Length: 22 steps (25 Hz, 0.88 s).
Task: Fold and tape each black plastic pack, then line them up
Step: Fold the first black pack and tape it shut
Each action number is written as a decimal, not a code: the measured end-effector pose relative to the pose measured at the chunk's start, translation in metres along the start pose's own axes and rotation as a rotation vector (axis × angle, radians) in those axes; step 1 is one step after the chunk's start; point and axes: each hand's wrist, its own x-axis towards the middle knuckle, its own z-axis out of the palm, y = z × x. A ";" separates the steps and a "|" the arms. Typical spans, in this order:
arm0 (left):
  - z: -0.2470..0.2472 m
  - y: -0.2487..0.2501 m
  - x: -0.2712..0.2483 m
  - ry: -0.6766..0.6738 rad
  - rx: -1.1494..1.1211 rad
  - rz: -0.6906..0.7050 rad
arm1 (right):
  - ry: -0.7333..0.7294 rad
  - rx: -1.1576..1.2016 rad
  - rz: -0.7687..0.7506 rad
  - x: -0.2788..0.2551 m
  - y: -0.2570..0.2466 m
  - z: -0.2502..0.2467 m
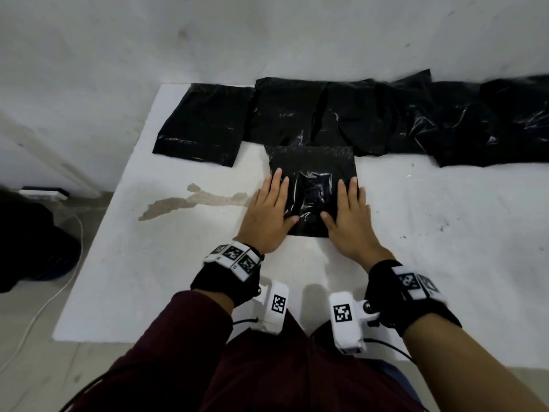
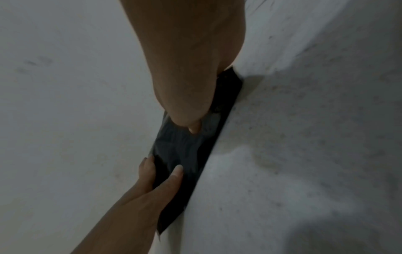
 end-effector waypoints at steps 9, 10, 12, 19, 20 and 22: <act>0.017 -0.017 -0.009 -0.107 0.173 -0.036 | -0.012 -0.060 -0.099 -0.005 0.022 0.008; 0.017 -0.018 -0.009 -0.112 0.168 -0.034 | -0.013 -0.055 -0.099 -0.006 0.023 0.008; 0.016 -0.021 -0.009 -0.124 0.157 -0.025 | -0.026 -0.035 -0.092 -0.005 0.024 0.006; 0.013 -0.018 -0.007 -0.069 0.061 -0.038 | 0.034 0.069 -0.044 -0.011 0.021 0.004; 0.014 -0.019 -0.007 -0.061 0.062 -0.054 | 0.025 0.028 -0.044 -0.012 0.022 0.004; 0.016 -0.024 -0.010 -0.075 0.092 -0.066 | -0.015 -0.048 -0.038 -0.013 0.026 0.004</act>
